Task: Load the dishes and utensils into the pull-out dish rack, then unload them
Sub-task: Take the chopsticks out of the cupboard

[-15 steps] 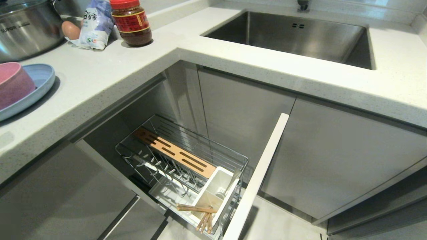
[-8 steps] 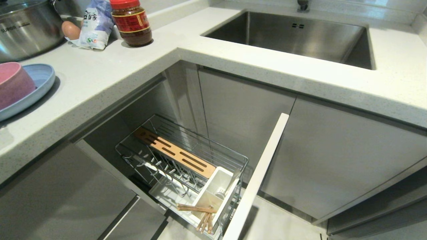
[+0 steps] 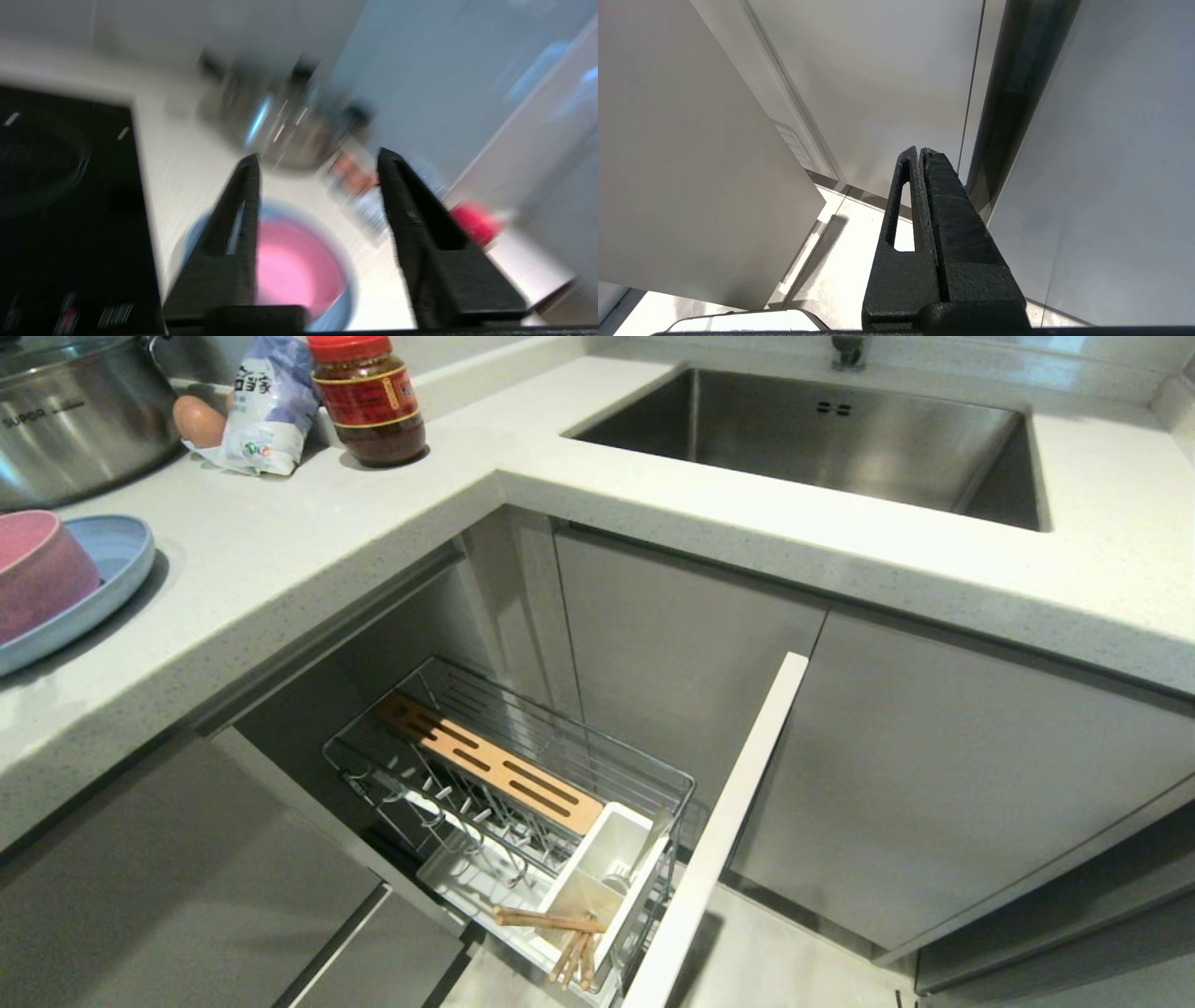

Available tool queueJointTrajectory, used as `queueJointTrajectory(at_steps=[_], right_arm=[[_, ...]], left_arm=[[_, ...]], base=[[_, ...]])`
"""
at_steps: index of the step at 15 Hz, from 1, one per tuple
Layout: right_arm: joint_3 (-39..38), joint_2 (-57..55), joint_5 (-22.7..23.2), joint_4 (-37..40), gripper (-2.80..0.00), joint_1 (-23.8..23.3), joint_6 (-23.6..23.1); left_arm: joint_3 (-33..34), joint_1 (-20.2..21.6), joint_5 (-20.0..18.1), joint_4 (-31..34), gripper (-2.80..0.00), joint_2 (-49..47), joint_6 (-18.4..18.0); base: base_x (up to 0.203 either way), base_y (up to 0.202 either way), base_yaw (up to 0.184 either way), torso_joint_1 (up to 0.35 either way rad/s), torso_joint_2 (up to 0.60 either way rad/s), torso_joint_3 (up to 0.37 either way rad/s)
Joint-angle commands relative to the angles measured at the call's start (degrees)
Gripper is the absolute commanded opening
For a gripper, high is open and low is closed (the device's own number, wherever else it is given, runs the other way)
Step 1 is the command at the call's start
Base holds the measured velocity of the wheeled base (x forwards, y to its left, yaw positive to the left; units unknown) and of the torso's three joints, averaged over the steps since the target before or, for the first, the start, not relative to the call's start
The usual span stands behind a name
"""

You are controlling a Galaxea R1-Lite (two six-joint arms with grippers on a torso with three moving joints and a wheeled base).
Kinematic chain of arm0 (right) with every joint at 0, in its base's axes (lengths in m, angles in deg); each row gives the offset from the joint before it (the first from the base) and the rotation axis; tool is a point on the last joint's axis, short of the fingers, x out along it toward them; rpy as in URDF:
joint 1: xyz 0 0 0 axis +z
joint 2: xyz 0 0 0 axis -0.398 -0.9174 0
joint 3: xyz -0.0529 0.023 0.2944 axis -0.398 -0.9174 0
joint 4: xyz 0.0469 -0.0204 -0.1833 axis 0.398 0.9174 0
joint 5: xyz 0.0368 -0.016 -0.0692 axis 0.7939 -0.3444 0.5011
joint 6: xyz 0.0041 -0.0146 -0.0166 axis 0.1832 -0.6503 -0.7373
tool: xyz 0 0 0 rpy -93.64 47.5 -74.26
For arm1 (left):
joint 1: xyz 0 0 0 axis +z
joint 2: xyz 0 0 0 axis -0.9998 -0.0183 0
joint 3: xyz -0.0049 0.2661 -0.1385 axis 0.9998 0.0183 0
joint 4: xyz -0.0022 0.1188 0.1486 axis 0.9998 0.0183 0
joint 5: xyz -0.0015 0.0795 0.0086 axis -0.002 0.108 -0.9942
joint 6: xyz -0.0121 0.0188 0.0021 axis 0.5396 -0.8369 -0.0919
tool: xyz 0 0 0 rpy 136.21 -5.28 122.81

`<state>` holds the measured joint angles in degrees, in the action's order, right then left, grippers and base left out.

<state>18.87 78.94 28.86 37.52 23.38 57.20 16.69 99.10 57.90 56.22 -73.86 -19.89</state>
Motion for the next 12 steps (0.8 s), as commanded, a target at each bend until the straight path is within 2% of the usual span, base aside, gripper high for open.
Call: queueJointTrajectory(at_steps=[1, 4, 6, 7, 8, 12], right_arm=[[0.0, 0.2, 0.0, 0.0, -2.80, 0.0, 0.0], [0.0, 0.2, 0.0, 0.0, -2.80, 0.0, 0.0], [0.0, 0.2, 0.0, 0.0, -2.80, 0.0, 0.0], [0.0, 0.2, 0.0, 0.0, -2.80, 0.0, 0.0], [0.0, 0.2, 0.0, 0.0, -2.80, 0.0, 0.0], [0.0, 0.2, 0.0, 0.0, -2.80, 0.0, 0.0]], left_arm=[[-9.7, -3.3, -0.3, 0.5, -2.80, -1.0, -2.0], [-25.3, -9.8, -1.5, 6.1, -2.80, -7.6, -2.2], [-33.2, -15.1, -0.7, 12.6, -2.80, -14.5, 2.9], [-34.2, -17.6, -0.3, 15.5, -2.80, -16.5, 7.8], [-34.9, -21.1, -0.4, 18.0, -2.80, -18.7, 11.2], [-32.9, -35.2, -0.6, 23.0, -2.80, -28.2, 15.1]], base=[[0.000, 0.000, 0.000, 0.000, 0.00, 0.000], [0.000, 0.000, 0.000, 0.000, 0.00, 0.000], [0.000, 0.000, 0.000, 0.000, 0.00, 0.000], [0.000, 0.000, 0.000, 0.000, 0.00, 0.000], [0.000, 0.000, 0.000, 0.000, 0.00, 0.000], [0.000, 0.000, 0.000, 0.000, 0.00, 0.000]])
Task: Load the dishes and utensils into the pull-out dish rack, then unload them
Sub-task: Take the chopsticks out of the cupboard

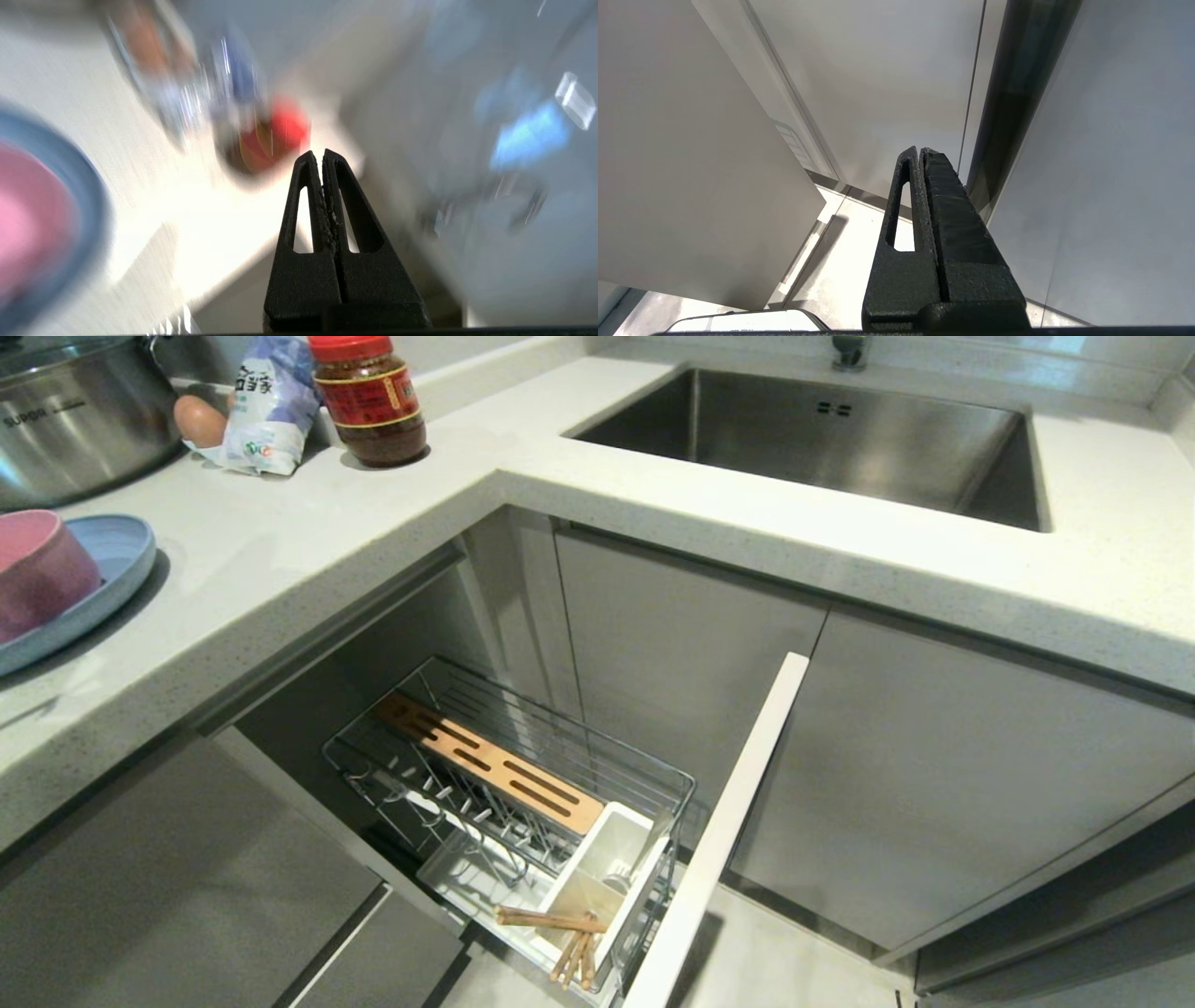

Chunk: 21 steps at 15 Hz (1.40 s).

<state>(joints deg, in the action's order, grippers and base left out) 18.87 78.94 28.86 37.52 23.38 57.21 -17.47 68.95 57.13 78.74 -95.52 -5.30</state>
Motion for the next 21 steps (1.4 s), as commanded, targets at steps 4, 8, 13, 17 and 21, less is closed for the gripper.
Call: queueJointTrajectory(at_steps=[4, 8, 13, 17, 21], right_arm=[[0.0, 0.2, 0.0, 0.0, -2.80, 0.0, 0.0], [0.0, 0.2, 0.0, 0.0, -2.80, 0.0, 0.0], [0.0, 0.2, 0.0, 0.0, -2.80, 0.0, 0.0], [0.0, 0.2, 0.0, 0.0, -2.80, 0.0, 0.0], [0.0, 0.2, 0.0, 0.0, -2.80, 0.0, 0.0]], left_arm=[[5.4, -11.6, 0.4, 1.1, -2.80, -12.1, 0.9], [7.9, -18.9, 0.3, 8.7, -2.80, -15.3, 0.4], [8.0, -22.5, 0.3, 22.0, -2.80, -23.4, -1.2], [7.7, -22.9, -1.9, 31.9, -2.80, -29.2, -3.7], [6.5, -22.7, -12.2, 40.1, -2.80, -33.8, -6.7]], base=[[0.000, 0.000, 0.000, 0.000, 0.00, 0.000], [0.000, 0.000, 0.000, 0.000, 0.00, 0.000], [0.000, 0.000, 0.000, 0.000, 0.00, 0.000], [0.000, 0.000, 0.000, 0.000, 0.00, 0.000], [0.000, 0.000, 0.000, 0.000, 0.00, 0.000]])
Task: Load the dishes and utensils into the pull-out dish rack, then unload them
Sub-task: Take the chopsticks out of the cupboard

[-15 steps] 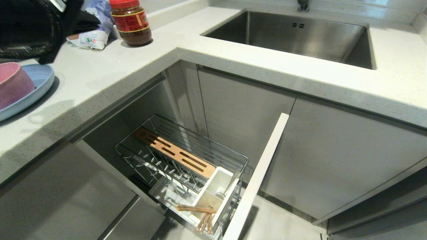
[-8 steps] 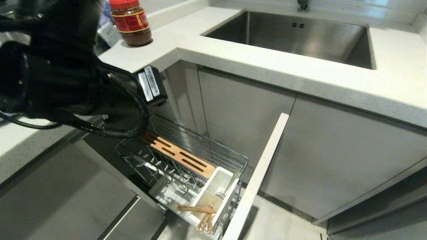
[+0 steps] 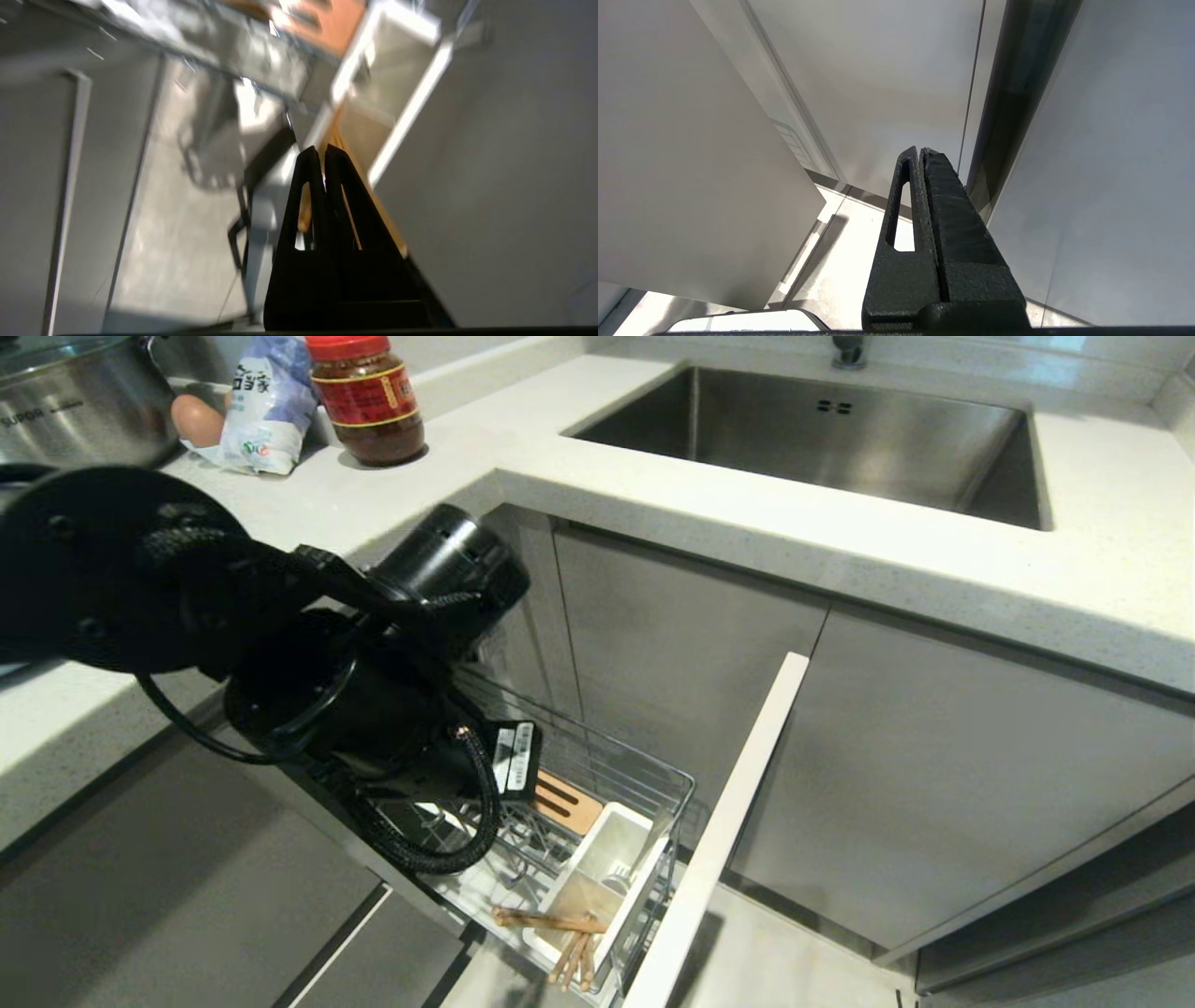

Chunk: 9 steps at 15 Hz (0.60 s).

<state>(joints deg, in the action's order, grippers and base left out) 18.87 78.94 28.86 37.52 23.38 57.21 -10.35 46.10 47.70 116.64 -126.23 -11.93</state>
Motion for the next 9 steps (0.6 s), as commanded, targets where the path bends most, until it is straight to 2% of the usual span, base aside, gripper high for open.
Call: queueJointTrajectory(at_steps=[1, 2, 9], right_arm=[[0.0, 0.2, 0.0, 0.0, -2.80, 0.0, 0.0], [0.0, 0.2, 0.0, 0.0, -2.80, 0.0, 0.0], [0.0, 0.2, 0.0, 0.0, -2.80, 0.0, 0.0]], left_arm=[[-0.9, 0.3, -3.9, 3.9, -2.80, -4.4, -0.8], [-1.3, 0.5, -4.5, 5.5, 0.00, -6.4, -2.1], [-4.1, 3.9, -6.1, 12.9, 0.00, -17.7, -5.5]], base=[[0.000, 0.000, 0.000, 0.000, 0.00, 0.000], [0.000, 0.000, 0.000, 0.000, 0.00, 0.000], [0.000, 0.000, 0.000, 0.000, 0.00, 0.000]])
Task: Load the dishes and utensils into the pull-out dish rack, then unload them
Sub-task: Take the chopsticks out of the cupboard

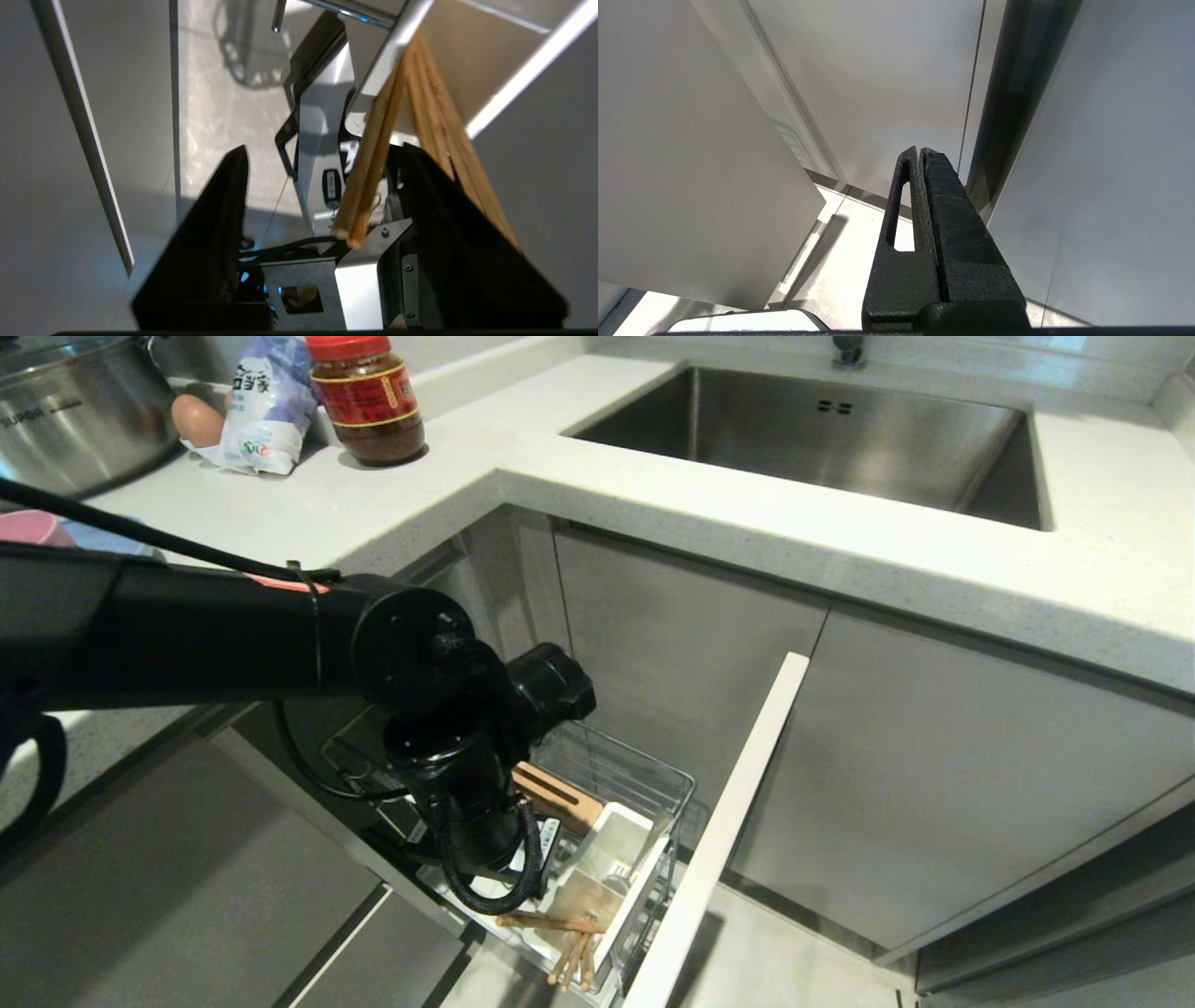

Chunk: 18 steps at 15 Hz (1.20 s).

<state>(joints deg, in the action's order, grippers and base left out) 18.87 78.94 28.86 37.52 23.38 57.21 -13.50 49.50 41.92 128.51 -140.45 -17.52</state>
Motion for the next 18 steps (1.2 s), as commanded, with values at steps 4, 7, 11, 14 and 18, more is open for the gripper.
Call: queueJointTrajectory(at_steps=[4, 7, 11, 14, 18], right_arm=[[0.0, 0.2, 0.0, 0.0, -2.80, 0.0, 0.0], [0.0, 0.2, 0.0, 0.0, -2.80, 0.0, 0.0], [0.0, 0.2, 0.0, 0.0, -2.80, 0.0, 0.0], [0.0, 0.2, 0.0, 0.0, -2.80, 0.0, 0.0], [0.0, 0.2, 0.0, 0.0, -2.80, 0.0, 0.0]], left_arm=[[-5.2, 1.1, -4.2, 7.6, 0.00, -8.1, 0.0], [-7.2, 1.2, -6.9, 11.9, 0.00, -10.5, -2.2], [-8.6, 2.0, -7.7, 12.1, 0.00, -13.5, -2.3], [-9.2, 2.4, -7.8, 12.3, 0.00, -14.0, -2.4], [-9.3, 2.4, -7.8, 12.3, 0.00, -13.9, -2.4]], base=[[0.000, 0.000, 0.000, 0.000, 0.00, 0.000], [0.000, 0.000, 0.000, 0.000, 0.00, 0.000], [0.000, 0.000, 0.000, 0.000, 0.00, 0.000], [0.000, 0.000, 0.000, 0.000, 0.00, 0.000], [0.000, 0.000, 0.000, 0.000, 0.00, 0.000]])
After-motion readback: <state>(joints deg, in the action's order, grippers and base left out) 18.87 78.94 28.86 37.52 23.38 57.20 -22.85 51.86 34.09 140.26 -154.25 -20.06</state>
